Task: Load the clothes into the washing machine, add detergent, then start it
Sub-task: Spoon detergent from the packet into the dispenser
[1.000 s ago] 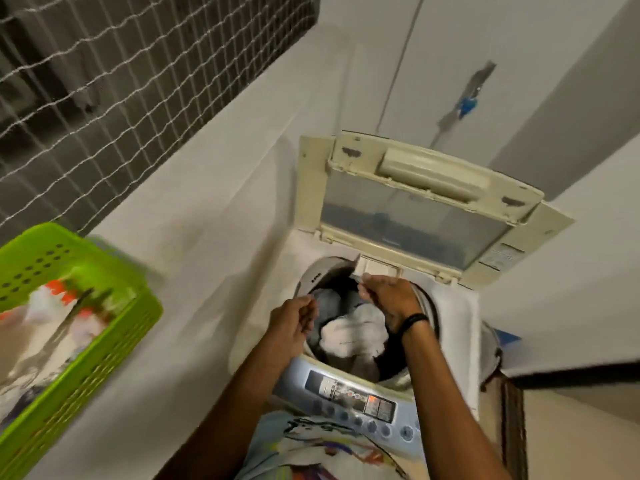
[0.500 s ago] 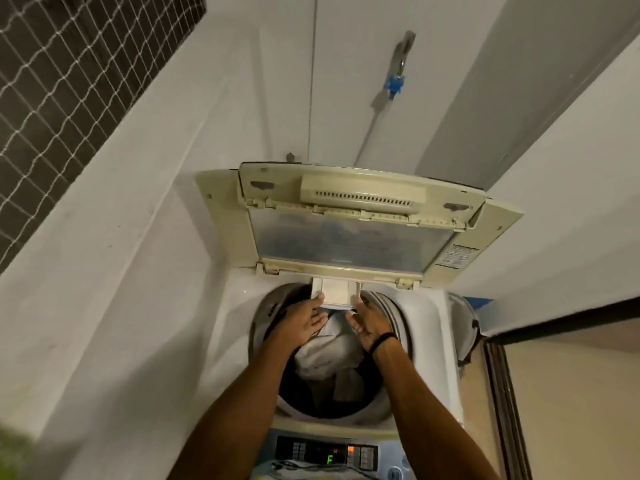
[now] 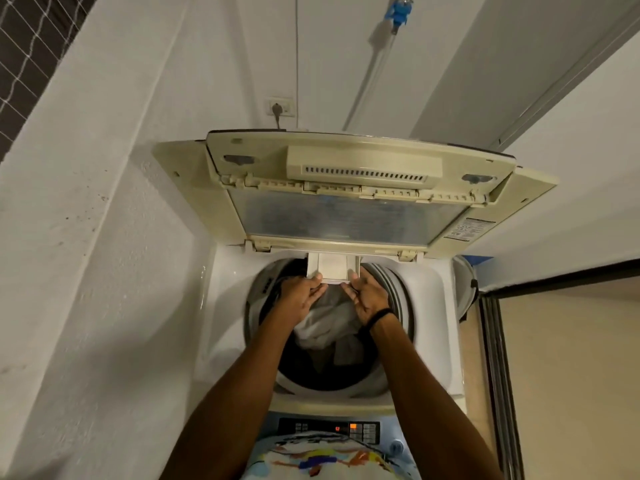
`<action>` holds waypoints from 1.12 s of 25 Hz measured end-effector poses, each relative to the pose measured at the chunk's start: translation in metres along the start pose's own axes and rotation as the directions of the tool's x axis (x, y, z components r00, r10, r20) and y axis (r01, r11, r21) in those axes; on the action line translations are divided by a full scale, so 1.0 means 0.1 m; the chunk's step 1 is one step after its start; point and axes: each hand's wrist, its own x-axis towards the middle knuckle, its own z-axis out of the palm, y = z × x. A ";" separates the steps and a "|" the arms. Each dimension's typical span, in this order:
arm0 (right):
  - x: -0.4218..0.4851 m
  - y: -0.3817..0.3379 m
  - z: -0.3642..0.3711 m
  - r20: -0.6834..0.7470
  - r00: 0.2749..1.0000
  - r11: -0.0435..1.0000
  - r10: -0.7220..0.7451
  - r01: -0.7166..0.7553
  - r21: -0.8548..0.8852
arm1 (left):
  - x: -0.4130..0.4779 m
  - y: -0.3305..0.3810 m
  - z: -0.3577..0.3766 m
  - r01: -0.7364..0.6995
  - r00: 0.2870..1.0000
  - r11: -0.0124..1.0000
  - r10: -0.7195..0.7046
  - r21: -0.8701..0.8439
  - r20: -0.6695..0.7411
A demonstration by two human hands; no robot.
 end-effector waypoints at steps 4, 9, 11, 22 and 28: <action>-0.04 -0.01 0.05 -0.023 0.999 0.999 -0.026 0.027 0.034 | -0.01 0.02 0.06 0.008 1.000 1.000 -0.009 -0.016 -0.024; -0.01 -0.07 0.09 -0.045 0.998 0.997 -0.045 0.048 0.067 | 0.03 0.08 0.12 -0.005 0.998 0.999 0.003 -0.035 -0.064; -0.02 -0.07 0.10 -0.046 0.998 0.996 -0.047 0.051 0.074 | 0.03 0.09 0.13 -0.016 0.998 0.999 0.014 -0.035 -0.065; 0.05 -0.18 0.32 -0.125 0.991 0.984 -0.041 0.061 0.168 | 0.07 0.27 0.28 -0.053 0.997 0.998 0.052 -0.016 -0.052; 0.00 -0.23 0.38 -0.157 0.987 0.990 -0.040 0.060 0.129 | 0.05 0.27 0.32 -0.068 0.994 0.998 0.068 -0.005 -0.086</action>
